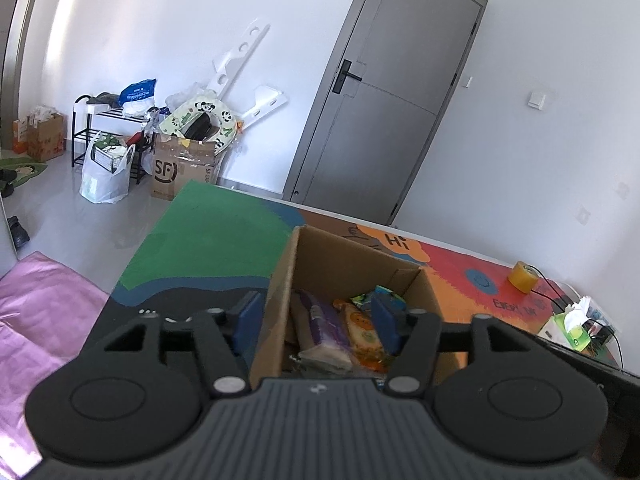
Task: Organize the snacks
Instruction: 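Carry both snacks over the cardboard box and open both tools to drop them, then move both tools back toward the red candy bar and green packet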
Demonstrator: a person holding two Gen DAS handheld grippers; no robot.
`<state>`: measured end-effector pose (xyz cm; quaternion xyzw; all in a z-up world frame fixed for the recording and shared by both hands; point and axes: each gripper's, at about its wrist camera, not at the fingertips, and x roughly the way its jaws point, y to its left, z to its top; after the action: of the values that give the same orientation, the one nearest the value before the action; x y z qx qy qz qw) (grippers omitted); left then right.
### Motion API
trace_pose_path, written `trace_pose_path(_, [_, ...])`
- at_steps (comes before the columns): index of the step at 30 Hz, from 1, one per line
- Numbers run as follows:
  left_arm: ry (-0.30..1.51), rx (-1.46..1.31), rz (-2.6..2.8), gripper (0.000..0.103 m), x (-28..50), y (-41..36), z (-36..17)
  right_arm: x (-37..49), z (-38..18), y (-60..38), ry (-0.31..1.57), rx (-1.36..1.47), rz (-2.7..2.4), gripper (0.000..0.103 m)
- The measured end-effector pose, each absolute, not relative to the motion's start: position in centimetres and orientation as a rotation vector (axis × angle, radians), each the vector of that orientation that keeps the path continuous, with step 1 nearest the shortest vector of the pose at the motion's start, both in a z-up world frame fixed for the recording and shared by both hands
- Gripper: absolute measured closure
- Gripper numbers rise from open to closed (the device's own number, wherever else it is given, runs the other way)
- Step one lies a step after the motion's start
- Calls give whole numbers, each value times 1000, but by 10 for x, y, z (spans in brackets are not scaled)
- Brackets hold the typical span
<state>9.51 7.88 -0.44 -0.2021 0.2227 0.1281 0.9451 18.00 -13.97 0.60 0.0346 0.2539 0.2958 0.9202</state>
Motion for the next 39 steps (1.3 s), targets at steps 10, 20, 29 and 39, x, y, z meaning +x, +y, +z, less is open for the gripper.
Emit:
trace_pose_path(10, [465, -381, 213, 18, 104, 38, -2, 179, 3, -200, 517, 147, 489, 34])
trace_pose_path(20, [461, -325, 153, 10, 113, -9, 6, 178, 0, -262, 500, 223, 386, 13])
trace_pose_path(29, [480, -270, 77, 10, 127, -50, 4, 181, -5, -298, 508, 265, 351, 11])
trace_pose_path(39, [478, -255, 49, 10, 150, -76, 0, 197, -18, -330, 535, 306, 293, 10])
